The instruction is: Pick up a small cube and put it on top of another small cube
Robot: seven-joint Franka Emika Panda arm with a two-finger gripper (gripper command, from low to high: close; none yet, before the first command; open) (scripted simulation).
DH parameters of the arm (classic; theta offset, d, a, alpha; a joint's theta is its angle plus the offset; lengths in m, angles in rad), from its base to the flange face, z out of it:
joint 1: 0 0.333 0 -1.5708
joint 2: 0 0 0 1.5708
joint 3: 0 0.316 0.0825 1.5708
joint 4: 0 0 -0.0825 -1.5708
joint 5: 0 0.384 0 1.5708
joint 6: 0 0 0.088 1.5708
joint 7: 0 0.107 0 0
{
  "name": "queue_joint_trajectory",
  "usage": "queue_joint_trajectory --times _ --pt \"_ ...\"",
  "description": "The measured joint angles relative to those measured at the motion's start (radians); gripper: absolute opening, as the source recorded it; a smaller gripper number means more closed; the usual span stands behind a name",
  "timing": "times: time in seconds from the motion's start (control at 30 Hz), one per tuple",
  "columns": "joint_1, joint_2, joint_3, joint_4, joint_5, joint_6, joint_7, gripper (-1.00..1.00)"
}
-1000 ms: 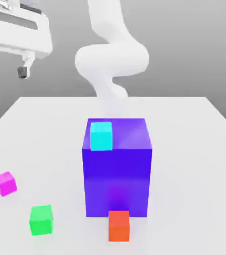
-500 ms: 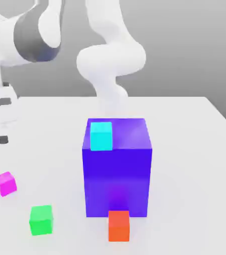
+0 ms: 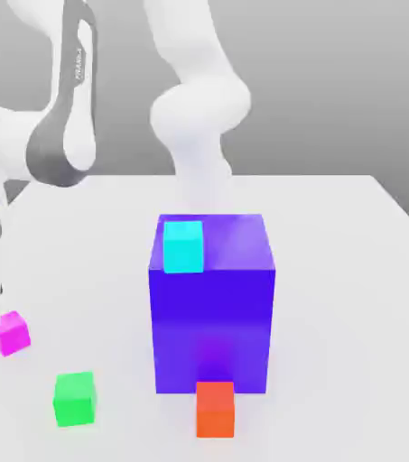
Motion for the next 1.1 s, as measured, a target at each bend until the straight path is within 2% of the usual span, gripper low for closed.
queue_joint_trajectory --times 0.2,0.47,0.5,0.73,0.83,1.03,1.1 --pt "0.024 -0.026 -0.133 -0.013 -0.194 -0.001 -0.156 0.00" --pt "0.245 -0.178 -0.418 0.058 -0.480 0.056 0.014 0.00" --pt "0.269 -0.200 -0.450 0.067 -0.518 0.062 0.041 -1.00" --pt "0.275 -0.204 -0.457 0.069 -0.526 0.061 0.047 -1.00" --pt "0.212 -0.150 -0.376 0.045 -0.432 0.047 -0.020 -1.00" --pt "0.028 -0.045 -0.150 -0.009 -0.241 -0.011 -0.161 -1.00" --pt "0.060 -0.070 -0.131 -0.008 -0.225 -0.052 -0.166 -1.00"
